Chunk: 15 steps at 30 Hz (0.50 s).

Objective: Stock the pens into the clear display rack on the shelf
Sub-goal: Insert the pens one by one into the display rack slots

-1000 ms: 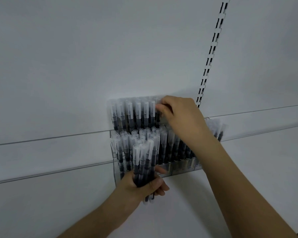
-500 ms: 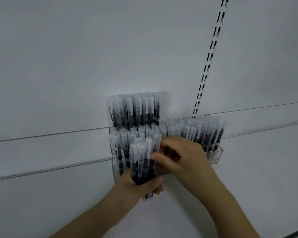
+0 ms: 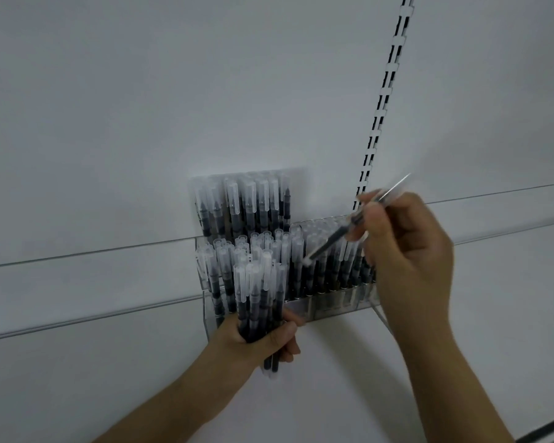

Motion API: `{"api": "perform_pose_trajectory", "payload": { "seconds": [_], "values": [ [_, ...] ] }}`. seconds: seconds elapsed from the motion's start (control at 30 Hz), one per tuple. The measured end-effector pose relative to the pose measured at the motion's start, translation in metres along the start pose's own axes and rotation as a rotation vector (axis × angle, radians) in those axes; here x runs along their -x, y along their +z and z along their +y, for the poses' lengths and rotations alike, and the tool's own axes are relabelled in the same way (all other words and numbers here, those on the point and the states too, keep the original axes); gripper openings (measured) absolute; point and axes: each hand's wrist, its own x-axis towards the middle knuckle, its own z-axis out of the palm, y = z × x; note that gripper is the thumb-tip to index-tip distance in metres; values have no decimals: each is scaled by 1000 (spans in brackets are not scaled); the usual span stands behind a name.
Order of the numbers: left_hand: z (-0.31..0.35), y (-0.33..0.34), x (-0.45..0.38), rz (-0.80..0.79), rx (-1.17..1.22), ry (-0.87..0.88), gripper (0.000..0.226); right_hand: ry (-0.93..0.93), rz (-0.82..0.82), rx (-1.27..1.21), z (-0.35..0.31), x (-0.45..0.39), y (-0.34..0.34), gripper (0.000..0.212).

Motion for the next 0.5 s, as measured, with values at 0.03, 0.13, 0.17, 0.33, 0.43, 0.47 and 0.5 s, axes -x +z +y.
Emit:
{"api": "perform_pose_trajectory", "payload": {
  "seconds": [0.03,0.13,0.17,0.33,0.43,0.47,0.5],
  "values": [
    [0,0,0,-3,-3,-5,11,-14,18,-12,-5,-8,0,9],
    [1,0,0,1,-13,-15,11,-49,8,27,-10,-31,6,6],
    [2,1,1,6,-7,-18,12,-52,-14,51,-10,-37,10,6],
    [3,2,1,13,12,-24,12,-37,-198,249,4,-56,26,9],
    [4,1,1,8,18,-21,11,-29,-310,416,8,-64,31,16],
    [4,1,1,7,17,-21,11,-39,-328,461,7,-66,30,18],
    [3,0,1,5,14,-18,12,-55,-343,503,6,-69,30,19]
  ]
}}
